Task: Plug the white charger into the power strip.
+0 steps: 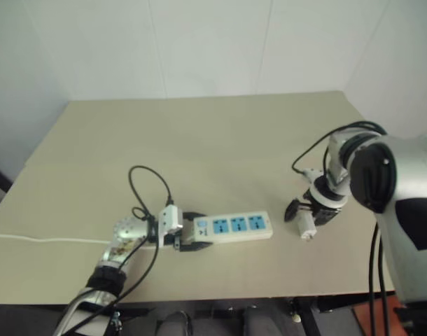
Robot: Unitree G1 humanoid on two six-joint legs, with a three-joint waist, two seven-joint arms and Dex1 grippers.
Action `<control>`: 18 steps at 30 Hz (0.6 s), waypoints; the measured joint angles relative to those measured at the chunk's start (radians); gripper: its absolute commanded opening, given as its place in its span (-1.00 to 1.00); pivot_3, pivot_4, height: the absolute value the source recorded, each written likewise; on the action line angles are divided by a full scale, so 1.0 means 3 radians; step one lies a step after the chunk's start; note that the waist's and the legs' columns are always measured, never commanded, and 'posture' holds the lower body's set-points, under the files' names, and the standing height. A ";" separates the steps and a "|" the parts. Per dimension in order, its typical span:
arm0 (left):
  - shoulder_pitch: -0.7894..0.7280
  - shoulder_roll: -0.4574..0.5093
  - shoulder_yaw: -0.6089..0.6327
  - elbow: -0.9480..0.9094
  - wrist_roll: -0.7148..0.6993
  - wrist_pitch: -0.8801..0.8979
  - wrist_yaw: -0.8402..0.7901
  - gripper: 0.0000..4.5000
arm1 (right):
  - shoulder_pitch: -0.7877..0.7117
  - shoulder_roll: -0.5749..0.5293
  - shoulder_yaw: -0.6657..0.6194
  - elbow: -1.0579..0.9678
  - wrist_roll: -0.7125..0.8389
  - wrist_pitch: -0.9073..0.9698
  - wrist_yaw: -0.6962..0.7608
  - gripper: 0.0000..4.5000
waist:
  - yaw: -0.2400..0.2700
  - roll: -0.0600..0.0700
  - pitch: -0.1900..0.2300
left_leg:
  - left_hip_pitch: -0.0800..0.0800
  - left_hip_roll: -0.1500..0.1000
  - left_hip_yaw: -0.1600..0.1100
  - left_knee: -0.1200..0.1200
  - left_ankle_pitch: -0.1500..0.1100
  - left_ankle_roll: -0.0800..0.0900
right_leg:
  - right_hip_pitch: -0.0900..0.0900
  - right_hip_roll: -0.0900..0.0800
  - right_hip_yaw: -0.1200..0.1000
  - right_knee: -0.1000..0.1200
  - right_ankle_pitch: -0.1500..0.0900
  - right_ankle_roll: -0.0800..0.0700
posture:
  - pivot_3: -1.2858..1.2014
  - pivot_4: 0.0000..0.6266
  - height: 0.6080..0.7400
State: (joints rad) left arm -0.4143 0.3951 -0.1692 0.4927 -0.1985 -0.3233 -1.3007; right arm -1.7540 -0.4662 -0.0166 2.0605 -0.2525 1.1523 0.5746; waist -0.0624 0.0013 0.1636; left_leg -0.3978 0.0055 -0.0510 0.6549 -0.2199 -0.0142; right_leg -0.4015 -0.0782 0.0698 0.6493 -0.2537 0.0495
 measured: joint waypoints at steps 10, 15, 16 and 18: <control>-0.0017 0.0020 0.0001 0.0011 -0.0006 0.0000 0.0000 0.47 | 0.0041 0.0001 -0.0102 0.0000 -0.0098 -0.0109 -0.0059 -0.50 | -0.0023 -0.0003 -0.0007 | 0.0006 0.0000 0.0000 0.0000 0.0000 0.0000 | 0.0006 0.0001 0.0000 -0.0001 0.0000 0.0000 | 0.03 -0.52 1.00; -0.0020 0.0026 0.0001 0.0017 -0.0006 0.0001 0.0000 0.47 | 0.0008 0.0001 -0.0129 0.0000 -0.0263 -0.0402 0.0048 -0.50 | -0.0031 -0.0003 -0.0007 | 0.0017 0.0000 0.0001 -0.0001 0.0000 0.0000 | 0.0017 0.0001 0.0001 -0.0002 -0.0001 0.0001 | 0.03 -0.52 1.00; -0.0020 0.0028 0.0001 0.0018 -0.0006 0.0002 -0.0001 0.47 | -0.0019 -0.0003 -0.0131 0.0001 -0.0298 -0.0479 0.0095 -0.50 | -0.0032 -0.0003 -0.0007 | 0.0018 0.0000 0.0001 -0.0002 0.0000 0.0000 | 0.0017 0.0001 0.0001 -0.0002 -0.0001 0.0001 | 0.03 -0.52 1.00; -0.0020 0.0029 -0.0001 0.0017 -0.0006 0.0003 -0.0003 0.47 | -0.0108 -0.0063 -0.0150 0.0004 -0.0396 -0.0865 0.0279 -0.50 | -0.0032 -0.0002 -0.0006 | 0.0020 0.0000 0.0001 -0.0004 0.0000 0.0000 | 0.0018 0.0001 0.0002 -0.0004 -0.0001 0.0002 | 0.03 -0.52 1.00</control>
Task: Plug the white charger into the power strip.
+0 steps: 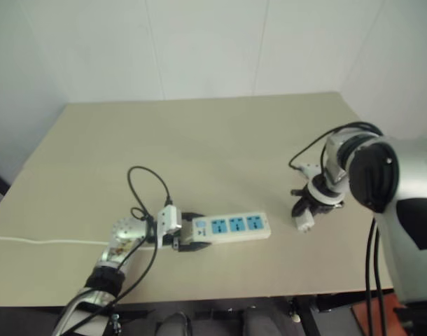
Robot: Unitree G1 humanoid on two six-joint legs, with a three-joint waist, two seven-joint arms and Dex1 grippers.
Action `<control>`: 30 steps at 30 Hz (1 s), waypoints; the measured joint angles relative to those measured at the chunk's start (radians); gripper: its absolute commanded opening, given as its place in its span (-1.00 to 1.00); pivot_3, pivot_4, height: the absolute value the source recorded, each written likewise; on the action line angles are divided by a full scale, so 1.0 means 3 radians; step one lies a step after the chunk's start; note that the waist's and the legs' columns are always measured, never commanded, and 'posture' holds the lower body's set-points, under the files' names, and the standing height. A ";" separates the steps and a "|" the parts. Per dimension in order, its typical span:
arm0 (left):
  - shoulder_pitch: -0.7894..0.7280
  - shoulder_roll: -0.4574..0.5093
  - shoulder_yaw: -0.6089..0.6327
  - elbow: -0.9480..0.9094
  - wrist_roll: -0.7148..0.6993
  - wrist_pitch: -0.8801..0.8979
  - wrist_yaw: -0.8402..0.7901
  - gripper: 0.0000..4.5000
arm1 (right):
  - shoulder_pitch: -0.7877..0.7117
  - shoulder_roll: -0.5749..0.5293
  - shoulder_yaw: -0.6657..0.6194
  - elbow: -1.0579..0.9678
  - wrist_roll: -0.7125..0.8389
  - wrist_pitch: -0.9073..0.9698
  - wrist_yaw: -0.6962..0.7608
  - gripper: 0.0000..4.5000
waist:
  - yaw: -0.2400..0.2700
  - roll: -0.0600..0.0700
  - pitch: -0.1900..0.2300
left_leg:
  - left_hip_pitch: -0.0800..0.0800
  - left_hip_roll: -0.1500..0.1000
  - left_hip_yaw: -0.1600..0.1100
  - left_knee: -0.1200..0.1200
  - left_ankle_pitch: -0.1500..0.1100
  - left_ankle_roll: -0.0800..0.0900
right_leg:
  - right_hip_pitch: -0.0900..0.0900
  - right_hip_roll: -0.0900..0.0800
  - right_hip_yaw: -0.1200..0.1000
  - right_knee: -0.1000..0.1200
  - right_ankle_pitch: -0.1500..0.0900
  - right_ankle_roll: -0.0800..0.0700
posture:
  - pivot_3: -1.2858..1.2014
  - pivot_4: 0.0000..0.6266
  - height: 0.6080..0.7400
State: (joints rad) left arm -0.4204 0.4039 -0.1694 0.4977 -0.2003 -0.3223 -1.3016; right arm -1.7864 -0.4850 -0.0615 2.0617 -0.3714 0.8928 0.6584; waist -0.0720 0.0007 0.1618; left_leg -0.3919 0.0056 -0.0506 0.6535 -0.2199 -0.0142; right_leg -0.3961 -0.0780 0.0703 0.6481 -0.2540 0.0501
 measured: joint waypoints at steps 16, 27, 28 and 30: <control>-0.0124 0.0029 -0.0019 0.0093 -0.0010 0.0123 -0.0188 0.47 | 0.0772 -0.0660 -0.1611 -0.0001 0.0537 -0.4363 0.2474 -0.50 | -0.0027 -0.0011 0.0002 | 0.0028 0.0004 0.0004 -0.0029 0.0001 -0.0002 | 0.0029 0.0001 0.0000 -0.0023 -0.0002 0.0004 | 0.03 -0.52 1.00; -0.0161 0.0068 -0.0018 0.0155 -0.0010 0.0146 -0.0254 0.47 | 0.1594 0.0054 -0.2003 0.0002 0.0192 -0.5964 0.2970 -0.50 | -0.0080 -0.0024 0.0002 | 0.0030 0.0004 0.0000 -0.0029 0.0007 -0.0012 | 0.0032 0.0000 -0.0002 -0.0022 -0.0002 0.0004 | 0.03 -0.52 1.00; -0.0159 0.0071 -0.0018 0.0154 -0.0010 0.0146 -0.0254 0.47 | 0.1642 0.0099 -0.2006 0.0002 0.0153 -0.6063 0.2964 -0.50 | -0.0082 -0.0024 0.0002 | 0.0030 0.0004 0.0000 -0.0029 0.0007 -0.0012 | 0.0032 0.0000 -0.0002 -0.0022 -0.0002 0.0004 | 0.03 -0.52 1.00; -0.0149 0.0075 -0.0018 0.0151 -0.0010 0.0146 -0.0251 0.47 | 0.1725 0.0188 -0.2012 0.0005 0.0067 -0.6227 0.2960 -0.50 | -0.0084 -0.0027 0.0001 | 0.0033 0.0004 -0.0001 -0.0029 0.0007 -0.0012 | 0.0033 0.0000 -0.0002 -0.0021 -0.0002 0.0004 | 0.03 -0.52 1.00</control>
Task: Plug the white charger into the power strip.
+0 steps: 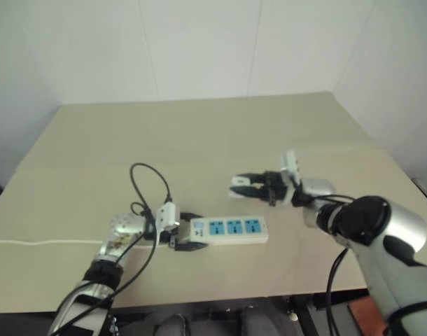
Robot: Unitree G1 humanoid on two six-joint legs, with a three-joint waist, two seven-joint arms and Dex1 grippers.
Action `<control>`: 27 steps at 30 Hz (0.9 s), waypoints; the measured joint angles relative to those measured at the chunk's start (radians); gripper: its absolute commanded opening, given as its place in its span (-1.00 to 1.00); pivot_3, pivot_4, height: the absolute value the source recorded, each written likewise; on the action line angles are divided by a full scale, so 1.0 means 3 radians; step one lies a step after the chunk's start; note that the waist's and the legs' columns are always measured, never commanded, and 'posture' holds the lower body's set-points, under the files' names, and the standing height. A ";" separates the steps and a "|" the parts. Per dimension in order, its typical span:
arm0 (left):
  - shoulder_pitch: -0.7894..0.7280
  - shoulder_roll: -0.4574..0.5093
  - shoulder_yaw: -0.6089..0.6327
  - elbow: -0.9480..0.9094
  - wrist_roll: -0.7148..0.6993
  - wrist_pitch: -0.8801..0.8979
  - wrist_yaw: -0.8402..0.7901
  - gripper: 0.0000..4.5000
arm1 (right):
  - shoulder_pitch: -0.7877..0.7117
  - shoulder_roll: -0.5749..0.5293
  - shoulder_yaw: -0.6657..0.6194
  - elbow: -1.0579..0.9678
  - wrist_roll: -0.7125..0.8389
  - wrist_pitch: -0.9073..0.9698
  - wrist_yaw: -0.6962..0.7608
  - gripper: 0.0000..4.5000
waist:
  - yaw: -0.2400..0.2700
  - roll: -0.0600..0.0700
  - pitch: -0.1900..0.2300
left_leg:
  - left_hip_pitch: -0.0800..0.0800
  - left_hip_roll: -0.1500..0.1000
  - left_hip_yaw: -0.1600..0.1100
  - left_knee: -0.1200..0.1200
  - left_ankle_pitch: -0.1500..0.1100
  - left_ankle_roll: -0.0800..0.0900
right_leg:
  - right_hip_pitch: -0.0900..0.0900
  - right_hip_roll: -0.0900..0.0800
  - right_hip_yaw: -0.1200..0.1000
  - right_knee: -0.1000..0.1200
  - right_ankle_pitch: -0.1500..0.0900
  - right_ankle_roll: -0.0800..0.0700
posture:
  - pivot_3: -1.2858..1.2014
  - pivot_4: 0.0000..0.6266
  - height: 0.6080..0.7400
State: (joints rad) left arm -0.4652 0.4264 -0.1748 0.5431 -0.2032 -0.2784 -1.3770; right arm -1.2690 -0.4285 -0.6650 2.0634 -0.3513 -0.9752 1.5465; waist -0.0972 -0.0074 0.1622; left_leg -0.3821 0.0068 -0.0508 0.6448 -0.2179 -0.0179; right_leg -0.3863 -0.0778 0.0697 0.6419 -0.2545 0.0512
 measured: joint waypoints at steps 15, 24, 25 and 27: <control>0.0103 0.0020 0.0000 -0.0088 0.0000 -0.0003 0.0050 0.47 | 0.0209 0.0216 -0.0043 0.0022 -0.0547 -0.0412 -0.0156 -0.50 | -0.0005 -0.0012 -0.0006 | 0.0010 0.0000 -0.0001 -0.0002 0.0000 0.0000 | 0.0007 0.0000 0.0000 0.0000 0.0000 -0.0001 | 0.03 -0.52 1.00; 0.0075 0.0017 -0.0005 -0.0017 0.0002 -0.0015 0.0050 0.47 | 0.0188 0.0235 -0.0055 0.0022 -0.0666 -0.0217 -0.0252 -0.50 | -0.0013 -0.0022 -0.0007 | 0.0046 0.0002 -0.0001 -0.0008 0.0000 -0.0001 | 0.0044 0.0001 0.0000 -0.0007 -0.0001 0.0000 | 0.03 -0.52 1.00; 0.0065 0.0016 -0.0006 -0.0011 0.0003 -0.0018 0.0050 0.47 | 0.0188 0.0235 -0.0059 0.0022 -0.0679 -0.0213 -0.0254 -0.50 | -0.0015 -0.0023 -0.0007 | 0.0049 0.0002 -0.0001 -0.0008 -0.0001 -0.0001 | 0.0048 0.0001 0.0000 -0.0009 -0.0002 0.0001 | 0.03 -0.52 1.00; 0.0057 0.0016 -0.0007 -0.0003 0.0003 -0.0024 0.0050 0.47 | 0.0188 0.0234 -0.0073 0.0022 -0.0690 -0.0206 -0.0262 -0.50 | -0.0018 -0.0026 -0.0007 | 0.0049 0.0002 -0.0001 -0.0008 -0.0001 -0.0001 | 0.0049 0.0001 0.0000 -0.0009 -0.0001 0.0001 | 0.03 -0.52 1.00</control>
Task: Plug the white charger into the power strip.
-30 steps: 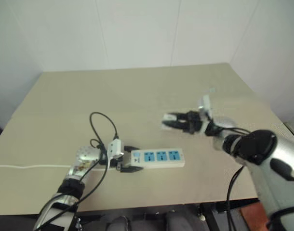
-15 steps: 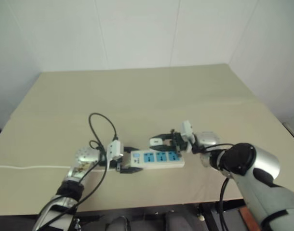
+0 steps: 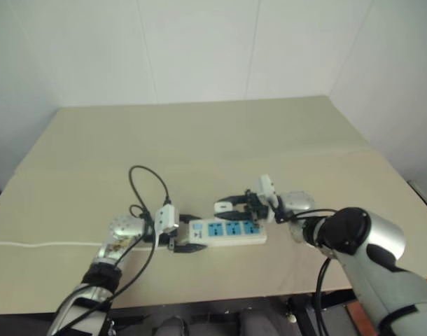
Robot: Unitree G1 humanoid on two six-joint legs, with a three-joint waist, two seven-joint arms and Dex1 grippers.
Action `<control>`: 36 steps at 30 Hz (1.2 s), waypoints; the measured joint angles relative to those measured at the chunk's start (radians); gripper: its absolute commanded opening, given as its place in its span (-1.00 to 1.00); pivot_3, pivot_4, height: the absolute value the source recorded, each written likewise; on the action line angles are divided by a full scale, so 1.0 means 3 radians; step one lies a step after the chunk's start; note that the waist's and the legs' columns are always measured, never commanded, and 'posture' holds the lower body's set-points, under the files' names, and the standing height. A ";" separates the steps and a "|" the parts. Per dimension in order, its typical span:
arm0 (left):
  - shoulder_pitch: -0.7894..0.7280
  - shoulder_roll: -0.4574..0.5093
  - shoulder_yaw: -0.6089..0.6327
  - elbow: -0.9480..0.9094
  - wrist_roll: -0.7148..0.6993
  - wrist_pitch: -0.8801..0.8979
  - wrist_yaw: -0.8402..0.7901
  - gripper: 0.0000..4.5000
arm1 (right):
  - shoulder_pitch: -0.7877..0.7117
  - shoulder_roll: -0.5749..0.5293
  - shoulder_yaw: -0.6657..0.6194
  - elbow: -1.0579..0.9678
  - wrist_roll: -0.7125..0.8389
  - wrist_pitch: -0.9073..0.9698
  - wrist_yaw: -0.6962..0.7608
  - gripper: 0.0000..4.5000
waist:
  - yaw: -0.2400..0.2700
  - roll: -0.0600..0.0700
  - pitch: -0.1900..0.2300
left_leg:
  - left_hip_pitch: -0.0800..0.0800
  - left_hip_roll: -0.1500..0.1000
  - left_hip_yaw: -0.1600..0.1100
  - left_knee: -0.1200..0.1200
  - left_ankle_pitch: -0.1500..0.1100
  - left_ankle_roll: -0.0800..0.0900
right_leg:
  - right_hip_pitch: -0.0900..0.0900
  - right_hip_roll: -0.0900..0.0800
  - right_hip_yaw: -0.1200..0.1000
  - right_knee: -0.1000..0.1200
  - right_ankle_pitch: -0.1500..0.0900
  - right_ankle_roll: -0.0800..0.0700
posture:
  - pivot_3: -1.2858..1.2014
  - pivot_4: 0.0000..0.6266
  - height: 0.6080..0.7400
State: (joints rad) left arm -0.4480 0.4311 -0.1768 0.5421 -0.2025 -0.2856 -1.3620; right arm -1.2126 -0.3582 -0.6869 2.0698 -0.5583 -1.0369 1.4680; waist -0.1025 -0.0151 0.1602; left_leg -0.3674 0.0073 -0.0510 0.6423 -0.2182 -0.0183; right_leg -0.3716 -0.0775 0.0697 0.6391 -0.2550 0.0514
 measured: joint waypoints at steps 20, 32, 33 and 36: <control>-0.0012 -0.0008 -0.0003 0.0034 0.0000 -0.0056 -0.0004 0.47 | -0.0120 0.0032 -0.0258 0.0001 -0.0027 0.0450 0.0018 -0.50 | 0.0002 -0.0005 0.0001 | 0.0000 0.0000 -0.0001 0.0000 0.0000 0.0000 | 0.0000 0.0000 -0.0001 0.0000 0.0000 0.0000 | 0.03 -0.52 1.00; -0.0017 -0.0007 -0.0003 0.0034 0.0000 -0.0054 -0.0005 0.47 | -0.0142 0.0032 -0.0107 0.0001 -0.0144 0.0666 -0.0177 -0.50 | 0.0003 -0.0007 0.0002 | 0.0000 0.0000 -0.0002 0.0000 0.0000 0.0000 | 0.0001 0.0000 -0.0001 0.0000 0.0000 0.0000 | 0.03 -0.52 1.00; -0.0017 -0.0007 -0.0003 0.0034 0.0000 -0.0054 -0.0005 0.47 | -0.0149 0.0032 -0.0106 0.0001 -0.0148 0.0687 -0.0181 -0.50 | 0.0003 -0.0007 0.0002 | 0.0000 0.0000 -0.0002 0.0000 0.0000 0.0000 | 0.0001 0.0000 -0.0001 0.0000 0.0000 0.0000 | 0.03 -0.52 1.00; -0.0018 -0.0008 -0.0005 0.0034 0.0000 -0.0054 -0.0005 0.47 | -0.0154 0.0027 -0.0109 0.0001 -0.0150 0.0717 -0.0183 -0.50 | 0.0003 -0.0007 0.0002 | -0.0001 0.0000 -0.0002 0.0000 0.0000 0.0000 | 0.0001 0.0000 -0.0001 -0.0001 0.0000 0.0000 | 0.03 -0.52 1.00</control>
State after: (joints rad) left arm -0.4535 0.4287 -0.1782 0.5523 -0.2024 -0.3018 -1.3635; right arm -1.2587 -0.3502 -0.7196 2.0700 -0.6033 -0.8220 1.4132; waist -0.1015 -0.0172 0.1609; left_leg -0.3675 0.0073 -0.0515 0.6423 -0.2182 -0.0183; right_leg -0.3715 -0.0776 0.0695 0.6388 -0.2549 0.0514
